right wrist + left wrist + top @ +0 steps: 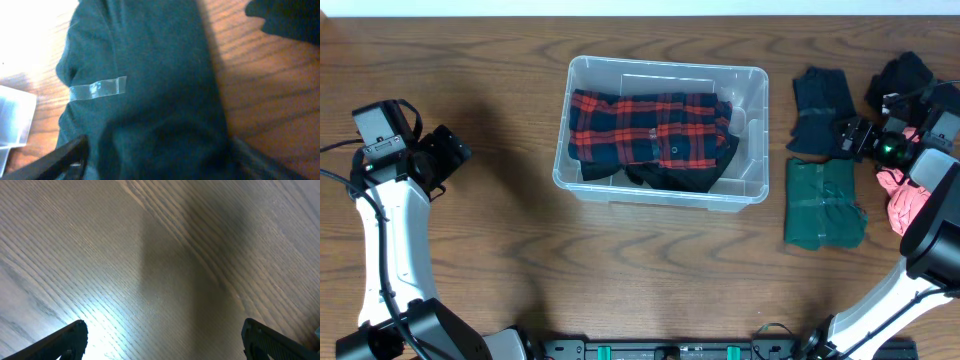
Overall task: Pack container
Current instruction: 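Carry the teal garment with the right gripper into the bin and release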
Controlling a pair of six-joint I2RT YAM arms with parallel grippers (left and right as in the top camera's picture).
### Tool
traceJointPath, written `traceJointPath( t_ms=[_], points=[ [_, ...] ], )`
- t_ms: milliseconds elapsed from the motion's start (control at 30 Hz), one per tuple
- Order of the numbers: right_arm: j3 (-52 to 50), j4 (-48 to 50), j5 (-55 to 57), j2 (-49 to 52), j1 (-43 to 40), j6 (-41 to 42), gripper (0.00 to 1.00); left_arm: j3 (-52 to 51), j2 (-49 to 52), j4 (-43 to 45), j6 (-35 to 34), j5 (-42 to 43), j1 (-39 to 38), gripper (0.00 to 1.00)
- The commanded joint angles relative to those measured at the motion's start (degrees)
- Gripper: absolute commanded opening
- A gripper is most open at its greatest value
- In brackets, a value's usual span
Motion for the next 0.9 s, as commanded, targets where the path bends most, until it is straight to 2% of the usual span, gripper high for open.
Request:
traceJointPath(
  t_ms=[0, 67, 100, 267, 333, 533, 700, 867],
  points=[
    [0.2, -0.8, 1.3, 3.1, 0.6, 1.0, 0.67, 0.8, -0.2, -0.2, 0.5, -0.3, 0.2, 0.98],
    [0.2, -1.1, 1.2, 3.3, 0.6, 1.0, 0.44, 0.8, -0.2, -0.2, 0.5, -0.3, 0.2, 0.98],
    [0.2, -1.1, 0.8, 3.3, 0.6, 1.1, 0.36, 0.8, -0.2, -0.2, 0.5, -0.3, 0.2, 0.98],
    [0.2, -0.4, -2.3, 3.2, 0.6, 4.5, 0.09, 0.8, -0.2, -0.2, 0.5, -0.3, 0.2, 0.98],
    [0.3, -0.4, -3.4, 2.9, 0.5, 5.7, 0.01, 0.8, -0.2, -0.2, 0.5, -0.3, 0.2, 0.98],
    [1.0, -0.5, -5.9, -3.1, 0.4, 9.9, 0.01, 0.8, -0.2, -0.2, 0.5, -0.3, 0.2, 0.98],
    [1.2, -0.4, -8.1, -14.0, 0.5, 13.0, 0.01, 0.8, -0.2, -0.2, 0.5, -0.3, 0.2, 0.98],
    [1.2, -1.1, -8.6, -28.0, 1.0, 19.5, 0.01, 0.8, -0.2, -0.2, 0.5, -0.3, 0.2, 0.98]
  ],
)
